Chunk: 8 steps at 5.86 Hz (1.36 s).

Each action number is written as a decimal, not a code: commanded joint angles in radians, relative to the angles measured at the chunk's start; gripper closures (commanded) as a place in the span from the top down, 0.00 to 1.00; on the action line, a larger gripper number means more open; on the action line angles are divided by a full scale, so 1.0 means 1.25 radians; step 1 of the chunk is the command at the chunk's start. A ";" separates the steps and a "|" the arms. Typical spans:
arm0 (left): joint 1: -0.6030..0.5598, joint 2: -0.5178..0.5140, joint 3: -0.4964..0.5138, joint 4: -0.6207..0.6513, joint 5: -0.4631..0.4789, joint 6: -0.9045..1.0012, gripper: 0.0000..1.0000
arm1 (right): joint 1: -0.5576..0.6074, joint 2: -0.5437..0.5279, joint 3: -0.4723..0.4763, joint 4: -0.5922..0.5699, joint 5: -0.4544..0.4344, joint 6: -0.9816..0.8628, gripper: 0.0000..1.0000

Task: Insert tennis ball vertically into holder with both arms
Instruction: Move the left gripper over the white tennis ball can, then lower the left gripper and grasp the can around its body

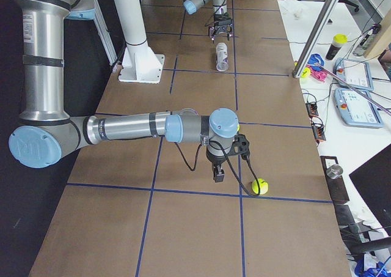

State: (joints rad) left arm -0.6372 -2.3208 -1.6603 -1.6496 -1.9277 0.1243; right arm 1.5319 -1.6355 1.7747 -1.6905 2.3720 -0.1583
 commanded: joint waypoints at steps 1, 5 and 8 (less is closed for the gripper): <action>0.025 -0.111 0.093 0.122 0.062 0.127 1.00 | -0.003 0.000 -0.002 -0.001 0.000 -0.002 1.00; 0.102 -0.157 0.210 0.138 0.206 0.164 1.00 | -0.002 -0.010 -0.006 -0.002 0.009 0.004 1.00; 0.115 -0.156 0.230 0.123 0.234 0.159 1.00 | -0.002 -0.013 -0.009 -0.002 0.013 0.004 1.00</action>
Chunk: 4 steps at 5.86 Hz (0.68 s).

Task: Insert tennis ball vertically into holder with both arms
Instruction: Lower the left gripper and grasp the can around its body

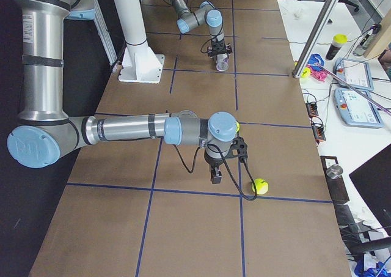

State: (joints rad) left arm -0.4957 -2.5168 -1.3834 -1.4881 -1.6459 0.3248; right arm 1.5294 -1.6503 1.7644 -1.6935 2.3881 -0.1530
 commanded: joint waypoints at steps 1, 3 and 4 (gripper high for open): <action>0.005 0.001 0.022 -0.007 0.010 -0.001 1.00 | 0.000 -0.003 0.003 0.000 0.001 -0.002 1.00; 0.008 0.002 0.034 -0.035 0.032 0.003 1.00 | 0.000 -0.003 0.000 0.000 0.028 -0.002 1.00; 0.008 0.002 0.058 -0.079 0.050 0.005 1.00 | 0.000 -0.004 0.000 0.000 0.028 -0.002 1.00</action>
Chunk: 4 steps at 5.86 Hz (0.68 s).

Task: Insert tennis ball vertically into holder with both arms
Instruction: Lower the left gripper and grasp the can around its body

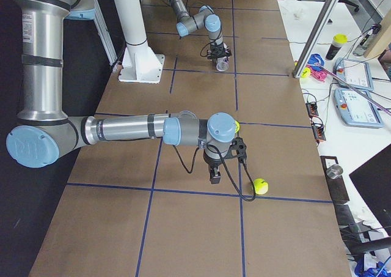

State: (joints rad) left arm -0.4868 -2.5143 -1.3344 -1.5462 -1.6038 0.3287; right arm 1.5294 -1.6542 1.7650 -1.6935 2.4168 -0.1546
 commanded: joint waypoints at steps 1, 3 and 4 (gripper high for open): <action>0.000 0.000 0.045 -0.062 0.020 0.003 1.00 | 0.000 -0.001 -0.001 0.000 0.006 0.000 1.00; 0.002 0.011 0.046 -0.063 0.021 0.005 0.94 | 0.000 0.000 -0.001 0.000 0.008 0.000 1.00; 0.000 0.011 0.045 -0.063 0.021 0.014 0.89 | 0.000 0.000 -0.001 0.000 0.008 0.000 1.00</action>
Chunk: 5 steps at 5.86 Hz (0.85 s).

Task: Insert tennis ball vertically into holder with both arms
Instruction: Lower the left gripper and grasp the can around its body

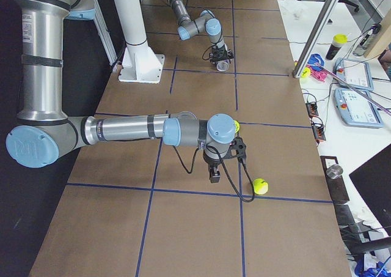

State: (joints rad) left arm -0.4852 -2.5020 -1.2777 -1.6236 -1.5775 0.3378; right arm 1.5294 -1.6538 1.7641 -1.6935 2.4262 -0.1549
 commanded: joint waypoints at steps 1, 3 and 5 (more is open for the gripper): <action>-0.001 0.001 0.000 0.000 0.000 0.008 0.81 | 0.000 0.000 0.000 0.000 0.005 0.000 1.00; -0.003 -0.001 -0.039 -0.006 0.002 0.005 0.76 | 0.000 -0.002 0.001 0.000 0.005 0.000 1.00; -0.014 0.023 -0.130 -0.164 0.000 -0.119 0.76 | 0.000 -0.002 0.002 0.000 0.005 0.000 1.00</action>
State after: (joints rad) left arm -0.4977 -2.4866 -1.3914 -1.7365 -1.5759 0.2788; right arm 1.5294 -1.6566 1.7660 -1.6935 2.4328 -0.1549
